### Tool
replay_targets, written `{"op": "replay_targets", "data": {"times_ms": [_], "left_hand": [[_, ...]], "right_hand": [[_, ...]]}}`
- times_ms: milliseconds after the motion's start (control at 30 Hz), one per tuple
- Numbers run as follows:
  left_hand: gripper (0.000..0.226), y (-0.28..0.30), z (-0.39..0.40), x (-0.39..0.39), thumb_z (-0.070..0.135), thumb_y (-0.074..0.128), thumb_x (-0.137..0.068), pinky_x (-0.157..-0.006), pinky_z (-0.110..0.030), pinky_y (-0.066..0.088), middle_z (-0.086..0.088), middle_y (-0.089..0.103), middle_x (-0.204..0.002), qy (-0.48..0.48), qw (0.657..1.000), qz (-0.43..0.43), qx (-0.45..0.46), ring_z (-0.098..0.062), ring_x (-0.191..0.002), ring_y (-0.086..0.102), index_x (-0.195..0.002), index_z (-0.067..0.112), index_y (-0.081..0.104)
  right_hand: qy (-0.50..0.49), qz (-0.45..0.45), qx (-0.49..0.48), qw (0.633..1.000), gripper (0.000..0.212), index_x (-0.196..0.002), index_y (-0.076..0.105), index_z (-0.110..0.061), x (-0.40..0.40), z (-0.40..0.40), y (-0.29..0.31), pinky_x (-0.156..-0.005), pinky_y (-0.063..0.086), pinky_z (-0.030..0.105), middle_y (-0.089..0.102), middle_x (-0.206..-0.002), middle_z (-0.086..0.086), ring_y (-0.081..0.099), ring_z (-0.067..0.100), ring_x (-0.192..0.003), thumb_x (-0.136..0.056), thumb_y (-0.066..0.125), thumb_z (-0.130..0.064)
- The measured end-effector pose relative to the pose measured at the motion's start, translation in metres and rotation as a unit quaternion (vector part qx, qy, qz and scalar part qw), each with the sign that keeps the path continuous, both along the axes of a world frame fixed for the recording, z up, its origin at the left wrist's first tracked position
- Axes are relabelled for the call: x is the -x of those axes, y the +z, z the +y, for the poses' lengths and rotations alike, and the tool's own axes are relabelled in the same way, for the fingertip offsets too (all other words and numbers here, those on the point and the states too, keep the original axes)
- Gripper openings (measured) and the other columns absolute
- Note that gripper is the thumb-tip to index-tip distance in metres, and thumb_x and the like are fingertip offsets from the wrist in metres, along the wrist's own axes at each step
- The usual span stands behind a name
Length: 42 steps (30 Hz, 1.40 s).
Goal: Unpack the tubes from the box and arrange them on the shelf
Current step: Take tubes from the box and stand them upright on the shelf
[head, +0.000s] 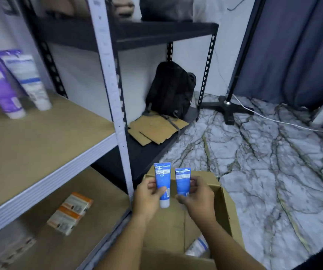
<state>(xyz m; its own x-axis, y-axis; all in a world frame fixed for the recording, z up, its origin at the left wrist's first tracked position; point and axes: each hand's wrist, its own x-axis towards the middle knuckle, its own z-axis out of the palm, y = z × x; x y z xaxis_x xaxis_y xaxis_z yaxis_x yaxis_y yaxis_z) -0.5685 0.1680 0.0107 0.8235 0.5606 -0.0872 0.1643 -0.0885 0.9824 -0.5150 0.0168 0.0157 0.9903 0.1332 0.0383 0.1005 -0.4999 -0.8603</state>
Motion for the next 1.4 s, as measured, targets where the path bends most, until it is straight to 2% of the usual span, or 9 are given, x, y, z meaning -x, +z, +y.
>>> {"op": "replay_targets", "data": {"times_ms": [200,367,467,600,767,900,1033,1300,1400], "left_hand": [[0.028,0.094,0.037,0.057,0.005,0.079,-0.080,-0.079,-0.026,0.058,0.006,0.073,-0.096,0.061,0.993,-0.088,-0.059,-0.007,-0.088,0.070,-0.101,0.020,0.067],[0.025,0.170,0.063,0.106,0.005,0.079,-0.079,-0.072,-0.017,0.056,0.006,0.074,-0.092,0.115,0.977,-0.143,-0.112,-0.009,-0.082,0.071,-0.096,0.019,0.066],[0.025,0.202,0.086,0.133,0.007,0.081,-0.078,-0.074,-0.028,0.060,0.004,0.075,-0.090,0.152,0.967,-0.158,-0.128,-0.011,-0.081,0.072,-0.096,0.019,0.067],[0.025,0.231,0.122,0.168,0.007,0.079,-0.081,-0.068,-0.011,0.053,0.007,0.073,-0.093,0.196,0.954,-0.170,-0.152,0.002,-0.077,0.068,-0.099,0.019,0.066],[0.027,0.236,0.171,0.209,0.003,0.079,-0.080,-0.065,-0.005,0.048,0.009,0.070,-0.090,0.257,0.934,-0.164,-0.185,0.007,-0.072,0.064,-0.100,0.016,0.065],[0.029,0.223,0.204,0.235,0.002,0.080,-0.078,-0.066,-0.008,0.050,0.008,0.072,-0.089,0.304,0.922,-0.150,-0.187,-0.003,-0.076,0.067,-0.096,0.020,0.065],[0.031,0.209,0.227,0.259,0.001,0.079,-0.079,-0.068,-0.011,0.051,0.008,0.073,-0.088,0.337,0.910,-0.147,-0.193,0.003,-0.073,0.067,-0.092,0.025,0.064],[0.030,0.195,0.253,0.288,-0.001,0.074,-0.083,-0.071,-0.007,0.048,0.008,0.073,-0.095,0.372,0.884,-0.171,-0.225,0.002,-0.082,0.067,-0.102,0.020,0.063],[0.031,0.191,0.273,0.297,0.000,0.074,-0.083,-0.076,-0.012,0.050,0.009,0.073,-0.096,0.387,0.876,-0.170,-0.232,0.000,-0.085,0.068,-0.106,0.018,0.064]], "right_hand": [[0.080,-0.078,-0.080,0.991,0.060,-0.104,0.054,-0.033,0.037,0.045,0.093,-0.070,0.058,0.029,0.063,-0.097,-0.014,0.062,0.001,-0.084,-0.060,0.090,-0.013],[0.144,-0.135,-0.139,0.970,0.061,-0.102,0.056,-0.030,0.068,0.089,0.162,-0.069,0.055,0.019,0.066,-0.094,-0.015,0.064,-0.003,-0.078,-0.056,0.093,-0.014],[0.179,-0.150,-0.169,0.958,0.061,-0.104,0.054,-0.030,0.084,0.121,0.193,-0.069,0.056,0.022,0.065,-0.096,-0.013,0.064,0.001,-0.081,-0.059,0.092,-0.015],[0.228,-0.159,-0.165,0.946,0.058,-0.105,0.051,-0.029,0.102,0.166,0.222,-0.068,0.055,0.019,0.063,-0.095,-0.014,0.063,0.000,-0.084,-0.064,0.090,-0.013],[0.269,-0.147,-0.156,0.939,0.058,-0.105,0.050,-0.029,0.123,0.226,0.230,-0.064,0.050,0.013,0.064,-0.095,-0.014,0.063,-0.001,-0.083,-0.065,0.090,-0.016],[0.291,-0.147,-0.159,0.932,0.058,-0.103,0.052,-0.029,0.137,0.263,0.220,-0.072,0.056,0.021,0.065,-0.089,-0.015,0.064,-0.002,-0.079,-0.063,0.091,-0.014],[0.324,-0.148,-0.163,0.920,0.057,-0.100,0.054,-0.030,0.155,0.297,0.209,-0.070,0.056,0.021,0.067,-0.089,-0.014,0.065,-0.002,-0.076,-0.060,0.092,-0.014],[0.380,-0.157,-0.178,0.894,0.058,-0.101,0.054,-0.024,0.192,0.357,0.193,-0.066,0.056,0.021,0.068,-0.087,-0.012,0.065,-0.002,-0.075,-0.058,0.090,-0.009],[0.392,-0.160,-0.177,0.888,0.062,-0.103,0.053,-0.026,0.203,0.380,0.191,-0.067,0.055,0.022,0.067,-0.089,-0.012,0.065,-0.001,-0.076,-0.057,0.090,-0.007]]}}
